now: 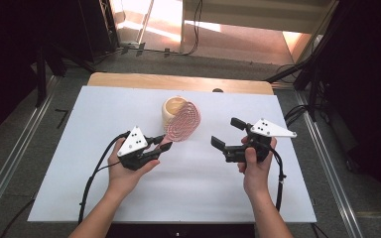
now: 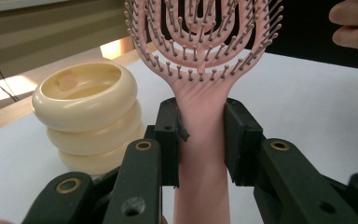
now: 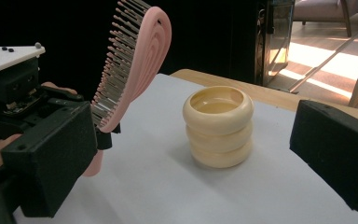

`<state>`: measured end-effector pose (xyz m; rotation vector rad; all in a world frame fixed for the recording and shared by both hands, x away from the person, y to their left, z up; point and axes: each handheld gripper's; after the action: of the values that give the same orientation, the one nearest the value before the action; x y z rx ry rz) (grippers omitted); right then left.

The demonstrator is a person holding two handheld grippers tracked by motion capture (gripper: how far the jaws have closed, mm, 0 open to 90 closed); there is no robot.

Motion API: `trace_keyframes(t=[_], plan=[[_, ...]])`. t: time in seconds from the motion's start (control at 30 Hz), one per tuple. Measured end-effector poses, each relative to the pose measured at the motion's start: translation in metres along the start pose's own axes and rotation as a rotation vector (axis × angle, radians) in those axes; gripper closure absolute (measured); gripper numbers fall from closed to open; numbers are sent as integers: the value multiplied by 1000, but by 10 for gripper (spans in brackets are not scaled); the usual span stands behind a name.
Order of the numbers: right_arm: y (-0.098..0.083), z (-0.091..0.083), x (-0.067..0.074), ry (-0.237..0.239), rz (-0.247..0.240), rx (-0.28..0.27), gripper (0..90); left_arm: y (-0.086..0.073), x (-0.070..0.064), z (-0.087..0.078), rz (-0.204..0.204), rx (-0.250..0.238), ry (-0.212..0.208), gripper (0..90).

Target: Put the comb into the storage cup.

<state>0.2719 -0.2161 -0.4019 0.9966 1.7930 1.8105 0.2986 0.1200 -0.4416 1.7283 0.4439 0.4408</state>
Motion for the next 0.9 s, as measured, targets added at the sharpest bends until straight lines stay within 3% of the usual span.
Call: trace_keyframes(t=[0.33,0.7,0.9], plan=[[-2,10,9,26,12,-9,0,-1,-8,3,22,-23,5,711],[-7,22,28,72,39,-9,0,-9,-21,10,19,-27,-11,711],[-8,25,36,66,65,-26,0,-12,-28,14,21,-38,-14,711]])
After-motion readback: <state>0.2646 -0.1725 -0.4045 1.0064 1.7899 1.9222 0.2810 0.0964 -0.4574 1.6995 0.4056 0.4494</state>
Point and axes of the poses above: each handheld gripper's, and its own axes: z roughly forward along the jaws, y roughly out of its top, x roughly to its left, and after that the axes turned 9 degrees about -x, right-handed
